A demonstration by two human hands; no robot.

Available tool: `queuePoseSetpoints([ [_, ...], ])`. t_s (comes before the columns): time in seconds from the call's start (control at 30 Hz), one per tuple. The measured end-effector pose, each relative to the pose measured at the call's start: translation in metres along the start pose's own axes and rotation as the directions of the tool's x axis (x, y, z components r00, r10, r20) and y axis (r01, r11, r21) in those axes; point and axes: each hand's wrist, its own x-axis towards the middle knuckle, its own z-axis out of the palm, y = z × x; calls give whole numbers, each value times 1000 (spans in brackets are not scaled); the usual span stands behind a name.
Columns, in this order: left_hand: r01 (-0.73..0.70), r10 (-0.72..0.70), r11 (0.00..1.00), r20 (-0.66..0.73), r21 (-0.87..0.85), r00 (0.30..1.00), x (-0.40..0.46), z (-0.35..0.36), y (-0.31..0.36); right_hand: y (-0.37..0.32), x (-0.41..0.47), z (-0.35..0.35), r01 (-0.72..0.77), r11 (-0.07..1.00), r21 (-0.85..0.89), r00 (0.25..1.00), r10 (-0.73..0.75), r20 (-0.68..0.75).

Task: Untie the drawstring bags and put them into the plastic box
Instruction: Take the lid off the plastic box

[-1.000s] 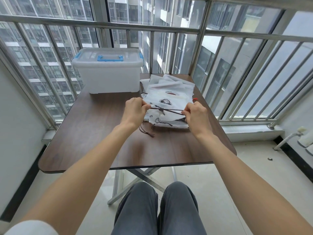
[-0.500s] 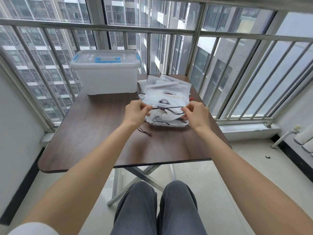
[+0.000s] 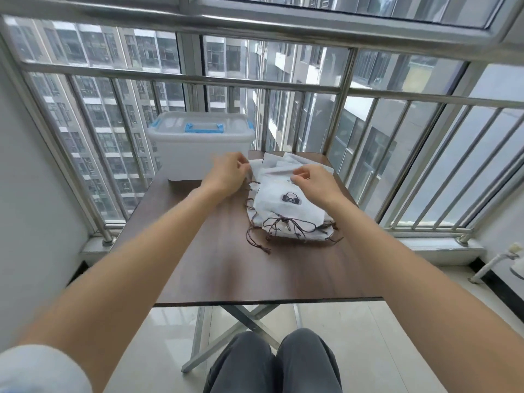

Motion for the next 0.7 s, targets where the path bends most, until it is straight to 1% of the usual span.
queuePoseSetpoints([
  [0.1,-51,62,990,-89,130,994,40,-25,-3,-26,38,7,27,996,83,1000,-28,7],
  [0.2,-48,84,953,-109,299,990,86,-48,-18,-46,95,22,-5,985,172,1000,4,2],
  [0.33,-86,70,876,51,474,996,136,-51,-45,-47,162,48,-114,966,232,993,109,35],
  [0.47,-111,19,836,174,538,985,178,-42,-74,-41,218,74,-225,923,311,974,209,83],
  [0.57,-115,-10,812,211,572,977,191,-33,-88,-45,246,85,-255,856,450,966,241,90],
  [0.7,-126,9,792,194,597,981,194,-27,-97,-42,268,96,-286,855,433,956,288,63],
])
